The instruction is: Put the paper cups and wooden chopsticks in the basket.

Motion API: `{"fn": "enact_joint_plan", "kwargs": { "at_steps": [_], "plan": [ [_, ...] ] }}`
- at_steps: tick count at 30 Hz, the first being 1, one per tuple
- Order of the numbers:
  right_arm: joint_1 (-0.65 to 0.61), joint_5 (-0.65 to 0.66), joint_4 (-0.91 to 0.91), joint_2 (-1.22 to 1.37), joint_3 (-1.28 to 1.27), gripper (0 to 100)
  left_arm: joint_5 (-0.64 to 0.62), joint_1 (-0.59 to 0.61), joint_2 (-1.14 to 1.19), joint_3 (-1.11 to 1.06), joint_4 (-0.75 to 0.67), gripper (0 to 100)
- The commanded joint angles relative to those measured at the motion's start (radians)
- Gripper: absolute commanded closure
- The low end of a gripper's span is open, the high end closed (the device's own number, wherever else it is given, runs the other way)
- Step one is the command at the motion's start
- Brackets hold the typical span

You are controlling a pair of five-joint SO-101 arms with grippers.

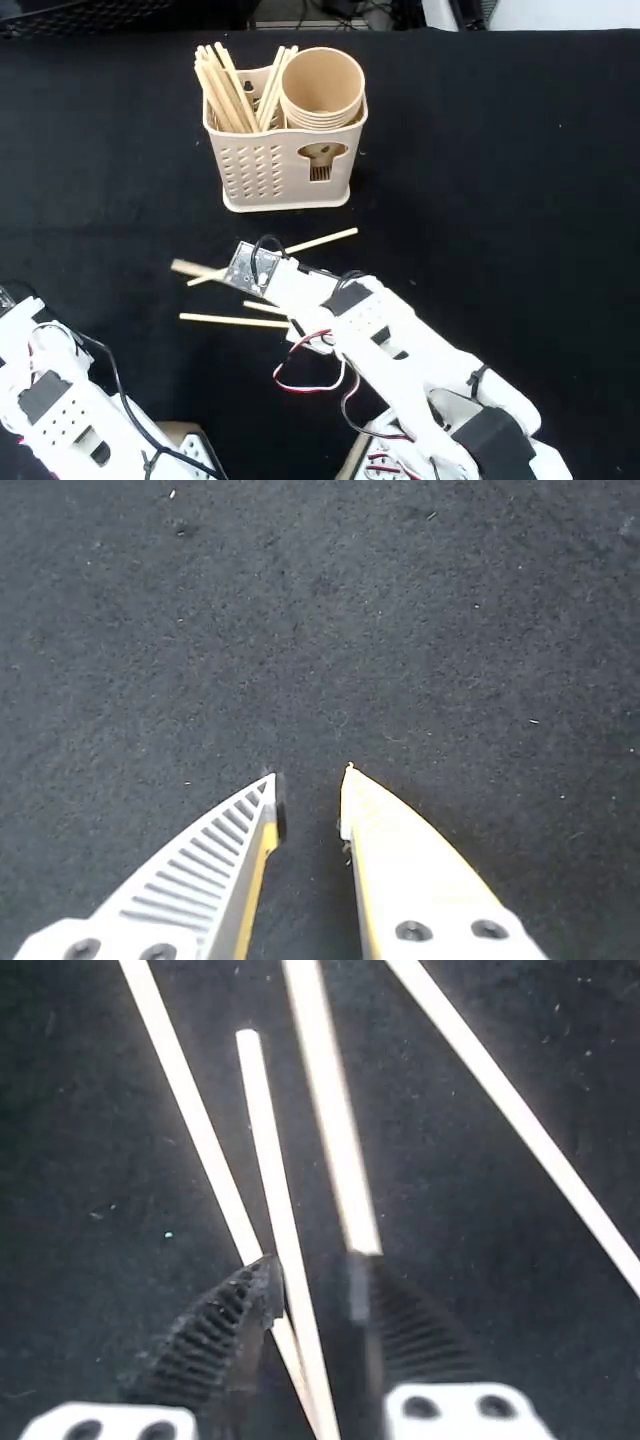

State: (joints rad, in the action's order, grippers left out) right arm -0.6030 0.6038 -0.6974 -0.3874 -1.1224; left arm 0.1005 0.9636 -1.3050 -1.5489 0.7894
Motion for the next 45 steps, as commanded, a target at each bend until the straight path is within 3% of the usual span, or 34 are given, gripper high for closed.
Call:
{"fn": "enact_joint_plan", "kwargs": {
  "at_steps": [1,16,24,30,36,45],
  "plan": [
    [0.009,0.012,-0.048,0.005,0.033,79.8,-0.005,-0.015,-0.012,0.047,-0.012,88],
    [0.008,0.006,-0.262,0.004,0.157,79.3,-0.005,-0.016,-0.012,0.047,-0.012,88],
    [-0.118,0.006,-0.381,0.002,0.165,79.2,-0.005,-0.016,-0.012,0.047,-0.012,88],
    [-0.167,0.005,-0.316,0.01,0.081,75.2,-0.005,-0.016,-0.012,0.047,-0.012,88],
    [-0.121,0.009,-0.221,0.012,0.039,73.3,-0.005,-0.016,-0.012,0.047,-0.012,88],
    [-0.064,0.015,-0.215,0.004,0.084,73.4,-0.003,-0.016,-0.012,0.047,-0.012,88]
  ]
}}
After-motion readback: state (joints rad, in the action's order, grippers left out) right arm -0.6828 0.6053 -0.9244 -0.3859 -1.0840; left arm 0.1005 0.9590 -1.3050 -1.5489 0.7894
